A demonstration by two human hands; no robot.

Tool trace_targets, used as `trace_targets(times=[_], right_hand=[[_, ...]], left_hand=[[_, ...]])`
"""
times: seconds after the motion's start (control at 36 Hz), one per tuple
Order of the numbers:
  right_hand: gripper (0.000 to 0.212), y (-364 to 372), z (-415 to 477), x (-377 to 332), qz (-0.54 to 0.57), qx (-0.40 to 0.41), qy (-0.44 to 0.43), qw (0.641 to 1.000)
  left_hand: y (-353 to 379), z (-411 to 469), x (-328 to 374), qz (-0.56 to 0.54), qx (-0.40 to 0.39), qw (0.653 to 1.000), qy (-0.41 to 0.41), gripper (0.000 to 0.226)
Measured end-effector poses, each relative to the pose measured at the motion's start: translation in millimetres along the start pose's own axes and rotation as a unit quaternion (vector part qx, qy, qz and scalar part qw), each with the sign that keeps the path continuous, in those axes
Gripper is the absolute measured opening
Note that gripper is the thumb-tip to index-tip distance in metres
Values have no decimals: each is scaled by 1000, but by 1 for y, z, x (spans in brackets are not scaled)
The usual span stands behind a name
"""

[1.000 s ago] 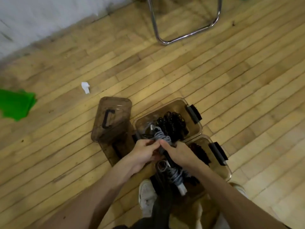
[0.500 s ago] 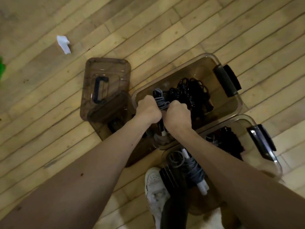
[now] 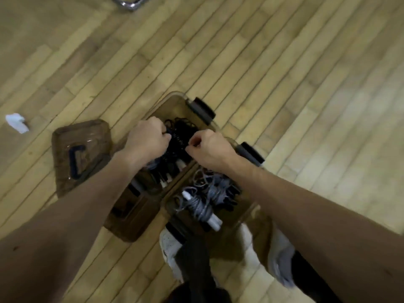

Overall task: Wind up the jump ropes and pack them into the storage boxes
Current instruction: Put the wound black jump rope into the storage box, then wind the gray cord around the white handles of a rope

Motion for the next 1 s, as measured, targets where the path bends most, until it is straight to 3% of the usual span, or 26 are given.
trace_targets(times=[0.11, 0.25, 0.31, 0.42, 0.5, 0.67, 0.75, 0.86, 1.0], right_hand=[[38, -83, -91, 41, 49, 56, 48, 996], [35, -171, -289, 135, 148, 167, 132, 966], [31, -180, -366, 182, 178, 218, 162, 946], [27, -157, -459, 279, 228, 255, 210, 916], [22, -112, -497, 352, 310, 270, 257, 874], [18, 25, -524, 476, 443, 292, 396, 749], [14, 83, -513, 508, 462, 270, 444, 719], [14, 132, -470, 544, 406, 253, 485, 732], [35, 152, -398, 580, 325, 226, 488, 778]], left_hand=[[-3, -57, 117, -86, 19, 979, 182, 27], [33, -186, 275, -67, 9, 909, 412, 27], [62, -242, 318, -23, -13, 880, 475, 27], [135, -313, 362, 31, -76, 854, 514, 26], [195, -335, 378, 41, -142, 853, 501, 26], [345, -344, 400, 137, -276, 846, 435, 20], [416, -336, 392, 188, -323, 833, 408, 15], [501, -316, 370, 244, -369, 821, 361, 15], [583, -285, 348, 164, -360, 891, 224, 11]])
Point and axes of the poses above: each hand's wrist, its own z-axis towards the middle knuckle, its own y-axis out of the palm, x = y × z, the point moved 1 cm from there along z, towards the middle knuckle, and after that the axes turned 13 degrees about -z, right-handed, at the moved point
